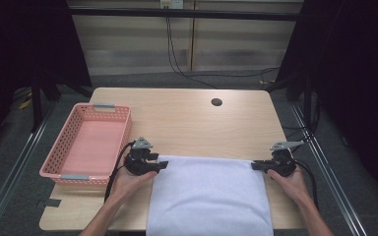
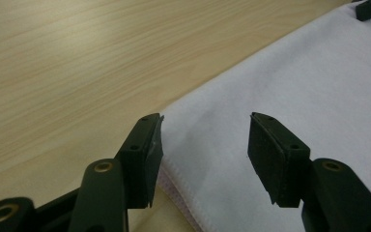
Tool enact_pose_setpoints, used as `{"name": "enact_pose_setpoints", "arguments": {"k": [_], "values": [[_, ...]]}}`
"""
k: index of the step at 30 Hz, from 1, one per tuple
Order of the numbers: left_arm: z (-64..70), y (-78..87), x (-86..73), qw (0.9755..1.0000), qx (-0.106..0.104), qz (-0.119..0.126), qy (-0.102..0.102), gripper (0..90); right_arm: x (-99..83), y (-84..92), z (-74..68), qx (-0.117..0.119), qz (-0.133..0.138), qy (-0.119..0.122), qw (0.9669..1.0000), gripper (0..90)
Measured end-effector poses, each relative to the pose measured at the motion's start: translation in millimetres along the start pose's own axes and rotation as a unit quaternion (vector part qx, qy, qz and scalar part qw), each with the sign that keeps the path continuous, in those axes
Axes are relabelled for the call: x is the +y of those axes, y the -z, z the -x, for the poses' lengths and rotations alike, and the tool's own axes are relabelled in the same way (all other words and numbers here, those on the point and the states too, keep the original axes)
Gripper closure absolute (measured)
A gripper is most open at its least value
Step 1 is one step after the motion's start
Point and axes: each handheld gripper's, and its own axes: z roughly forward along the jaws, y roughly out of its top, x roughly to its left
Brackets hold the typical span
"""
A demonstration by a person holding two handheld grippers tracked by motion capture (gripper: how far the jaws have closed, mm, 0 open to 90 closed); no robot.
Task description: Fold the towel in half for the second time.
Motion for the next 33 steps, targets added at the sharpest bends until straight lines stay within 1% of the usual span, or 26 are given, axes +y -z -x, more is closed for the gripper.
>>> {"name": "enact_pose_setpoints", "arguments": {"k": [1,2,3,4,6,8,12,14,15,16,17,18,19,20,21,22,23,24,25,26,29,31,32,33], "values": [[-2.3,-2.4,0.3,1.0000,-0.003,-0.004,-0.002,45.3,0.1,-0.5,0.5,0.000,0.001,0.002,1.0000,81.1],[-3.0,-6.9,0.8,0.9999,0.010,-0.006,0.002,45.2,0.0,-0.6,0.3,0.001,0.001,0.001,1.0000,81.1],[-3.8,-8.5,0.8,0.9999,0.010,-0.006,-0.002,44.7,0.1,-0.4,0.3,0.001,0.000,0.000,1.0000,81.0],[-4.2,-10.5,0.5,0.9999,0.015,-0.005,0.002,44.7,0.1,-0.5,0.4,0.001,0.001,0.002,1.0000,81.0],[-8.1,-11.2,-0.2,0.9998,0.017,-0.011,0.006,43.5,-0.2,-0.5,-0.3,0.000,0.001,0.003,1.0000,80.9],[-10.4,-11.2,-1.4,0.9995,0.027,-0.014,0.012,41.7,-0.2,-0.5,-0.2,0.000,0.001,0.003,1.0000,80.9],[-13.4,-14.5,-3.0,0.9993,0.025,-0.019,0.019,40.7,-0.2,-0.6,0.7,0.003,0.002,0.004,1.0000,80.9],[-14.9,-18.7,-3.8,0.9994,0.017,-0.021,0.021,40.7,-0.1,-0.6,1.0,0.004,0.002,0.002,1.0000,80.9],[-14.8,-21.1,-5.0,0.9991,0.020,-0.037,0.008,43.6,-0.3,-0.5,0.8,0.004,0.002,0.001,1.0000,81.1],[-14.9,-21.9,-6.0,0.9994,0.015,-0.031,0.010,43.4,-0.3,-0.4,0.6,0.003,0.002,0.000,1.0000,81.2],[-15.6,-21.9,-6.1,0.9995,0.008,-0.028,0.016,46.0,-0.3,-0.3,0.6,0.004,0.001,-0.001,1.0000,81.2],[-16.0,-21.9,-6.0,0.9994,0.009,-0.027,0.017,47.5,-0.4,-0.4,1.0,0.005,0.002,-0.001,1.0000,81.4],[-16.0,-21.4,-5.9,0.9994,0.005,-0.032,0.009,51.8,-0.4,-0.7,1.7,0.007,0.003,0.001,1.0000,81.6],[-16.0,-21.4,-5.9,0.9994,0.005,-0.032,0.009,55.5,-0.4,-0.7,1.7,0.007,0.003,0.001,1.0000,81.6],[-13.6,-22.0,-5.6,0.9992,-0.004,-0.040,-0.009,61.3,-0.4,-0.8,2.0,0.009,0.004,-0.002,0.9999,82.6],[-13.6,-22.0,-5.6,0.9992,-0.004,-0.040,-0.009,71.9,-0.4,-0.8,2.0,0.009,0.004,-0.002,0.9999,82.6],[-9.7,-23.1,-5.5,0.9990,-0.018,-0.041,-0.011,77.0,-0.6,-0.5,2.8,0.018,0.007,-0.005,0.9998,83.5],[-9.8,-22.0,-5.0,0.9985,-0.034,-0.042,-0.005,81.2,-0.7,-0.2,3.4,0.025,0.009,-0.007,0.9996,83.8],[-10.7,-19.0,-4.5,0.9983,-0.046,-0.036,0.000,84.8,-0.7,0.9,3.2,0.030,0.010,-0.012,0.9994,84.2],[-10.9,-15.7,-3.6,0.9983,-0.052,-0.027,0.007,85.4,-0.7,2.6,3.5,0.037,0.016,-0.015,0.9991,84.5],[-10.6,-6.1,-0.7,0.9974,-0.070,-0.014,0.013,86.0,0.5,10.2,3.6,0.054,0.033,-0.024,0.9977,84.9],[-9.2,-3.0,0.2,0.9976,-0.068,-0.010,0.010,86.0,2.0,14.8,2.6,0.059,0.044,-0.025,0.9970,85.1],[-6.8,4.2,2.7,0.9969,-0.078,0.007,0.012,86.1,3.5,17.2,1.3,0.060,0.048,-0.023,0.9968,85.1],[-4.6,8.6,4.7,0.9971,-0.075,0.014,0.009,86.0,5.4,19.9,-0.6,0.058,0.054,-0.024,0.9966,85.2]]}}
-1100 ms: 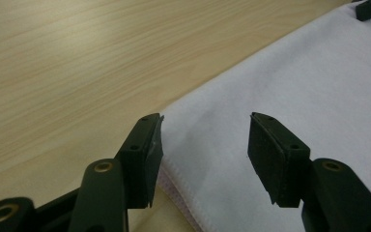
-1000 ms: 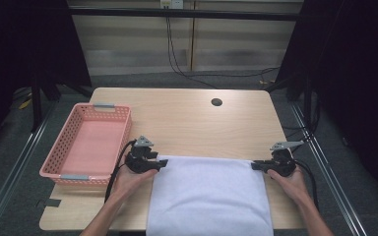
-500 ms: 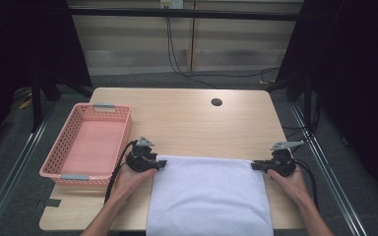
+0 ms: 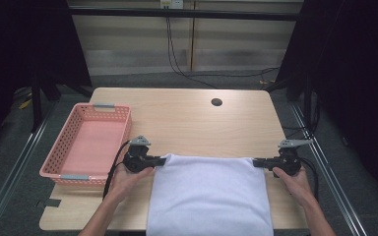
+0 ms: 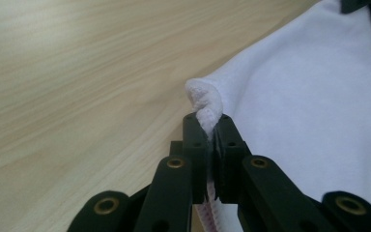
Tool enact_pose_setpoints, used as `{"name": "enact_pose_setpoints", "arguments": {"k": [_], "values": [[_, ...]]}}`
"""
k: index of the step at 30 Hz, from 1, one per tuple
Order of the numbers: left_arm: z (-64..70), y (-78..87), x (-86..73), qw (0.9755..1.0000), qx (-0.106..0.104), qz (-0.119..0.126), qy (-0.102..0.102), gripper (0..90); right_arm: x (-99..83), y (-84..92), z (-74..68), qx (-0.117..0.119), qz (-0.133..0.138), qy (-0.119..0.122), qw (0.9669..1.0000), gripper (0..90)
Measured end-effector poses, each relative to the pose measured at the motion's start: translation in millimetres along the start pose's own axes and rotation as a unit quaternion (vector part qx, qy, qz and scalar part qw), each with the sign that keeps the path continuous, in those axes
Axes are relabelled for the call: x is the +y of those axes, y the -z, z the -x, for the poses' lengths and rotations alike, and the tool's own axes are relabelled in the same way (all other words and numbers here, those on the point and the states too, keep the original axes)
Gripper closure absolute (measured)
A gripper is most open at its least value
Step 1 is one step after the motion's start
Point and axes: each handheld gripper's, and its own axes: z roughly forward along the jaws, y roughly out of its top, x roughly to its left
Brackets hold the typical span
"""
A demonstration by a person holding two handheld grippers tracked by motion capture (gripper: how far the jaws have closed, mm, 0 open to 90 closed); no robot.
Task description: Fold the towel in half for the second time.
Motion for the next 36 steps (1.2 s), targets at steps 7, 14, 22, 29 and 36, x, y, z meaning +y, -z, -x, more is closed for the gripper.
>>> {"name": "enact_pose_setpoints", "arguments": {"k": [7,14,22,29,36], "values": [[8.0,27.5,27.9,0.9993,0.001,0.031,-0.021,86.1,28.7,17.6,-7.1,0.003,0.049,0.019,0.9986,85.4],[3.0,41.7,54.8,0.9983,0.019,0.043,-0.033,86.1,61.6,29.9,-10.0,-0.003,0.074,0.035,0.9966,85.5],[-11.4,41.0,77.4,0.9968,0.047,0.058,-0.031,86.1,96.1,32.0,-5.3,-0.028,0.099,0.035,0.9941,85.7],[-18.1,48.1,95.9,0.9939,0.060,0.086,-0.035,86.1,117.5,29.2,0.7,-0.044,0.102,0.037,0.9931,85.7],[-27.0,54.3,114.2,0.9896,0.074,0.115,-0.044,85.8,136.1,32.5,1.9,-0.058,0.122,0.037,0.9902,85.7]]}}
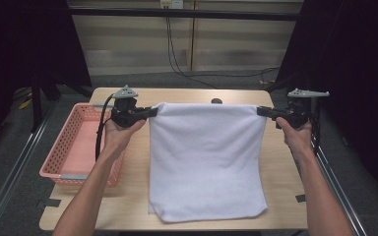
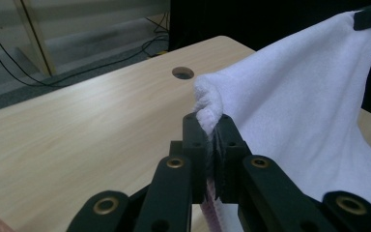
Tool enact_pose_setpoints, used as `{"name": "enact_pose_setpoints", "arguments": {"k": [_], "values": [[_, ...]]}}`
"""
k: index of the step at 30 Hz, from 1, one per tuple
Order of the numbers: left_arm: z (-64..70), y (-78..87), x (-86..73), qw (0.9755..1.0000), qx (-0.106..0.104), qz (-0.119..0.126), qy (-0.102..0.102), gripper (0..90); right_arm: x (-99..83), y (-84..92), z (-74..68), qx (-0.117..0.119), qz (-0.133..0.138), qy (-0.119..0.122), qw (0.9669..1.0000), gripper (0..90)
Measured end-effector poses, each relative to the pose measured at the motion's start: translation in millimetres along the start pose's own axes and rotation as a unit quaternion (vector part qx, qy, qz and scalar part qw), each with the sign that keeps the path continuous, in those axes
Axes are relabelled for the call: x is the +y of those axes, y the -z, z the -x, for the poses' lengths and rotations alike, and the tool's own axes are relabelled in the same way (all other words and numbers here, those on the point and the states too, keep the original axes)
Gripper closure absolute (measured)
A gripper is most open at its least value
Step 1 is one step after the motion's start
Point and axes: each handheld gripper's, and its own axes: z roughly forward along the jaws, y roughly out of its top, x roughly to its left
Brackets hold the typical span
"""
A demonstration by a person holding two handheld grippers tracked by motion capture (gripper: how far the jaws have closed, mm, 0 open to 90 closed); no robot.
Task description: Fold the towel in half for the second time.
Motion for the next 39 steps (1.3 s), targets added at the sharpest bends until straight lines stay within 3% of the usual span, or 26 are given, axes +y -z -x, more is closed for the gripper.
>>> {"name": "enact_pose_setpoints", "arguments": {"k": [4,7,11,15,20,24,25,26,29,32,33,39], "values": [[1.6,2.5,-0.4,1.0000,-0.002,0.001,-0.006,85.6,3.6,3.8,-4.3,0.008,0.008,0.008,0.9999,85.7],[8.8,10.4,-11.8,0.9998,-0.018,0.004,-0.008,85.5,-6.9,11.2,-10.9,0.023,0.001,0.017,0.9996,85.7],[23.1,22.2,-25.1,0.9993,-0.027,0.005,-0.026,85.4,-25.8,25.7,-22.7,0.041,0.002,0.029,0.9987,85.6],[31.7,30.3,-36.3,0.9991,-0.035,0.004,-0.025,85.3,-40.5,36.2,-30.7,0.051,0.001,0.034,0.9981,85.6],[53.4,43.9,-63.6,0.9985,-0.049,-0.008,-0.022,85.2,-70.4,52.2,-46.7,0.067,-0.022,0.039,0.9967,85.5],[64.5,49.7,-88.5,0.9977,-0.058,-0.025,-0.022,84.8,-90.8,57.8,-58.1,0.075,-0.039,0.040,0.9956,85.4],[64.5,49.7,-88.5,0.9977,-0.058,-0.025,-0.022,84.8,-95.9,59.2,-60.5,0.075,-0.042,0.040,0.9955,85.3],[68.6,49.7,-103.3,0.9974,-0.056,-0.042,-0.015,84.8,-101.2,60.1,-62.5,0.080,-0.043,0.035,0.9953,85.2],[76.9,46.4,-122.0,0.9950,-0.058,-0.079,-0.021,84.9,-118.3,59.8,-68.5,0.087,-0.066,0.034,0.9935,84.0],[79.9,44.5,-134.2,0.9933,-0.066,-0.094,-0.017,84.7,-130.2,57.5,-71.4,0.094,-0.085,0.026,0.9916,83.1],[79.1,45.5,-142.2,0.9925,-0.071,-0.098,-0.016,83.7,-142.0,56.5,-73.7,0.104,-0.091,0.016,0.9903,82.4],[81.8,57.2,-166.3,0.9875,-0.098,-0.123,-0.016,80.9,-169.9,62.8,-82.0,0.129,-0.131,0.003,0.9829,76.4]]}}
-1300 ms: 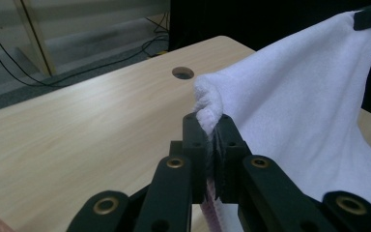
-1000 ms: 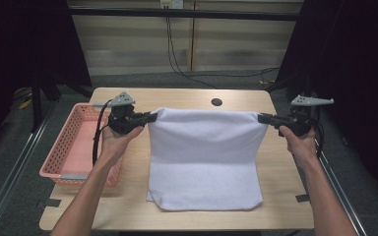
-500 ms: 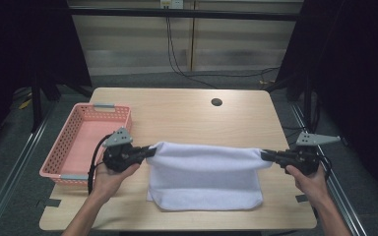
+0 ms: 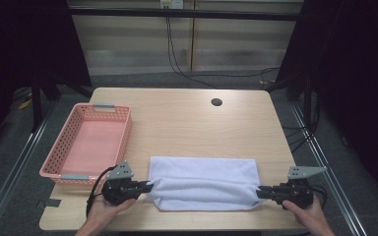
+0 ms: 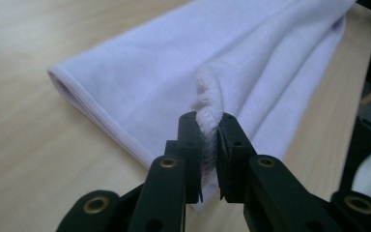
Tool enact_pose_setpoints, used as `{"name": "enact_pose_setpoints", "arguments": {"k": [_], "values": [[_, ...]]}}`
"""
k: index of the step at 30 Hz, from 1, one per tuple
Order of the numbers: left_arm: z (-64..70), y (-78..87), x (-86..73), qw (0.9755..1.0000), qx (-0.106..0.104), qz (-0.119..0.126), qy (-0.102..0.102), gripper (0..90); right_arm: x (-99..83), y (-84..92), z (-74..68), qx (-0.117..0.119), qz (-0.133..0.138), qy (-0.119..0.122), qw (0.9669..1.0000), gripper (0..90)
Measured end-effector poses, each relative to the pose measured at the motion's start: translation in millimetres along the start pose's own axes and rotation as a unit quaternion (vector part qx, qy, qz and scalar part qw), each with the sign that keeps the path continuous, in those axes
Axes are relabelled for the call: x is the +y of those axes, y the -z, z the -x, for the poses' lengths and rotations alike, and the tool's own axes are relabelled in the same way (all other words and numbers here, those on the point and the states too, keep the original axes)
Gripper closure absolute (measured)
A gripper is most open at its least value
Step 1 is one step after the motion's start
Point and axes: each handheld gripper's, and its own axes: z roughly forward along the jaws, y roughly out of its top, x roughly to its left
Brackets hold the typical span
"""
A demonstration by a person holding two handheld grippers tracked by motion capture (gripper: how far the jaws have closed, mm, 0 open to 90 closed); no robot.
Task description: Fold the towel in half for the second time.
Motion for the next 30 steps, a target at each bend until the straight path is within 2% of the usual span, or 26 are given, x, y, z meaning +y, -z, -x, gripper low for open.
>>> {"name": "enact_pose_setpoints", "arguments": {"k": [2,3,4,5,6,7,8,9,11,12,14,16,18,20,21,22,24,26,27,28,30], "values": [[4.3,3.9,-7.8,0.9999,0.006,-0.007,-0.007,77.6,-7.8,1.7,-2.6,-0.001,-0.015,-0.002,0.9999,73.0],[5.6,7.5,-9.8,1.0000,-0.003,-0.006,-0.006,78.6,-11.5,3.0,-3.2,0.001,-0.016,-0.009,0.9998,72.1],[6.6,11.2,-11.2,1.0000,-0.005,-0.002,0.002,78.7,-14.8,4.1,-4.3,0.007,-0.021,-0.010,0.9997,71.4],[7.8,14.9,-12.3,0.9999,-0.010,0.004,0.006,75.7,-17.3,5.3,-6.6,0.001,-0.021,-0.008,0.9998,69.7],[8.9,17.8,-12.8,0.9999,-0.011,0.007,0.005,71.1,-18.6,6.7,-8.3,-0.007,-0.019,-0.011,0.9997,67.8],[10.3,21.1,-12.8,0.9999,0.000,0.013,0.002,67.7,-18.7,8.2,-9.5,-0.008,-0.014,-0.013,0.9998,65.5],[9.6,24.1,-12.2,0.9997,0.001,0.025,0.002,63.9,-17.6,9.9,-10.3,-0.015,-0.007,-0.011,0.9998,63.0],[7.8,25.8,-11.3,0.9993,-0.006,0.035,0.006,63.1,-15.9,11.7,-11.2,-0.025,0.002,-0.014,0.9996,61.8],[4.6,26.2,-8.7,0.9987,-0.002,0.049,0.014,61.2,-11.4,13.6,-12.0,-0.030,0.017,-0.010,0.9994,62.0],[3.2,25.7,-6.7,0.9984,-0.008,0.054,0.017,58.8,-9.2,13.5,-13.3,-0.040,0.022,-0.009,0.9989,61.8],[2.1,22.1,-1.3,0.9987,0.002,0.048,0.016,54.7,-5.4,11.7,-13.8,-0.046,0.037,-0.008,0.9982,61.5],[-0.5,20.3,3.8,0.9974,-0.008,0.069,0.020,53.1,-2.5,6.9,-14.4,-0.050,0.040,-0.004,0.9980,61.7],[-2.7,21.5,10.6,0.9966,0.009,0.079,0.023,51.7,-0.4,-0.3,-16.2,-0.045,0.033,0.000,0.9984,61.0],[-6.7,19.3,16.1,0.9968,0.014,0.074,0.028,53.9,1.2,-8.4,-18.2,-0.041,0.025,0.001,0.9989,61.1],[-8.3,15.7,18.4,0.9973,0.011,0.066,0.028,54.7,1.8,-12.6,-19.0,-0.040,0.021,0.001,0.9990,61.0],[-9.3,9.6,20.5,0.9982,0.002,0.054,0.026,56.3,2.0,-16.9,-19.4,-0.039,0.018,-0.001,0.9991,60.7],[-10.2,-6.1,22.1,0.9994,-0.002,0.028,0.021,57.6,2.7,-25.4,-20.9,-0.038,0.006,-0.004,0.9992,60.1],[-12.5,-21.0,20.2,0.9995,0.003,0.018,0.025,58.4,4.6,-33.0,-22.6,-0.034,-0.007,-0.005,0.9994,57.1],[-12.5,-21.0,20.2,0.9995,0.003,0.018,0.025,58.4,4.6,-33.0,-22.6,-0.034,-0.007,-0.005,0.9994,57.1],[-16.3,-32.1,17.5,0.9995,0.000,-0.003,0.032,58.2,8.6,-39.0,-24.6,-0.035,-0.016,-0.012,0.9992,51.5],[-21.7,-39.8,16.7,0.9992,0.017,-0.019,0.031,57.4,12.3,-46.2,-26.6,-0.033,-0.020,-0.013,0.9992,50.1]]}}
